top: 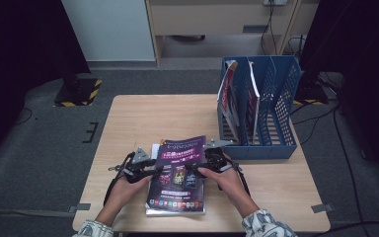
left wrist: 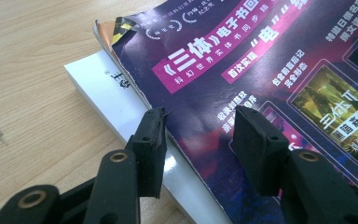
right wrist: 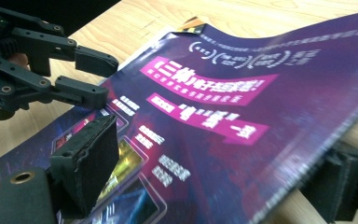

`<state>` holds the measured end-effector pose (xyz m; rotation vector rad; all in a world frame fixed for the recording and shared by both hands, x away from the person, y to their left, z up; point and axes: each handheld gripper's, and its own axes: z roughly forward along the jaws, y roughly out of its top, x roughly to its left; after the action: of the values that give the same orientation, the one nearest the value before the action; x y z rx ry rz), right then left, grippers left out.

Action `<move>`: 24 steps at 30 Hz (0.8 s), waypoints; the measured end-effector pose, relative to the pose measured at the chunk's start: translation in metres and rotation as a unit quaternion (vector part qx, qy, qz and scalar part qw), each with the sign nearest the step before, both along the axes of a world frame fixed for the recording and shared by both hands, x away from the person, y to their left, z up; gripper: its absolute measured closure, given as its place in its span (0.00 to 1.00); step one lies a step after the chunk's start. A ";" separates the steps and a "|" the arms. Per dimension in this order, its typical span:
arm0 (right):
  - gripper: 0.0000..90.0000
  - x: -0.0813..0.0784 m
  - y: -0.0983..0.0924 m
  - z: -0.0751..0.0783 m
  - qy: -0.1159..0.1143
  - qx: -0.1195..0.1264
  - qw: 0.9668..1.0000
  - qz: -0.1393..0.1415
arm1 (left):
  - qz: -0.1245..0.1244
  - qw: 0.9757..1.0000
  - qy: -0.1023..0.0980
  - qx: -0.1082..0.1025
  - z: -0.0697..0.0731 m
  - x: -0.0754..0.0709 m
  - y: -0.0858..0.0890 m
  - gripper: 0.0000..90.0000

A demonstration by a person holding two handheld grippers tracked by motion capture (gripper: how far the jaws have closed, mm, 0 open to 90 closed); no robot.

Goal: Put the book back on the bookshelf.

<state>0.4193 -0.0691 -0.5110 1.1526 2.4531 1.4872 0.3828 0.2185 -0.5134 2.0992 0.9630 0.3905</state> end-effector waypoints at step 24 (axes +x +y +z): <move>0.25 -0.001 0.014 -0.004 0.009 0.004 0.998 0.055 | 0.002 1.000 0.001 -0.009 -0.001 0.000 0.001 0.59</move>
<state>0.4184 -0.0549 -0.5153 1.0524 2.5639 1.5221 0.3829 0.2195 -0.5147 2.0814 0.9693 0.3814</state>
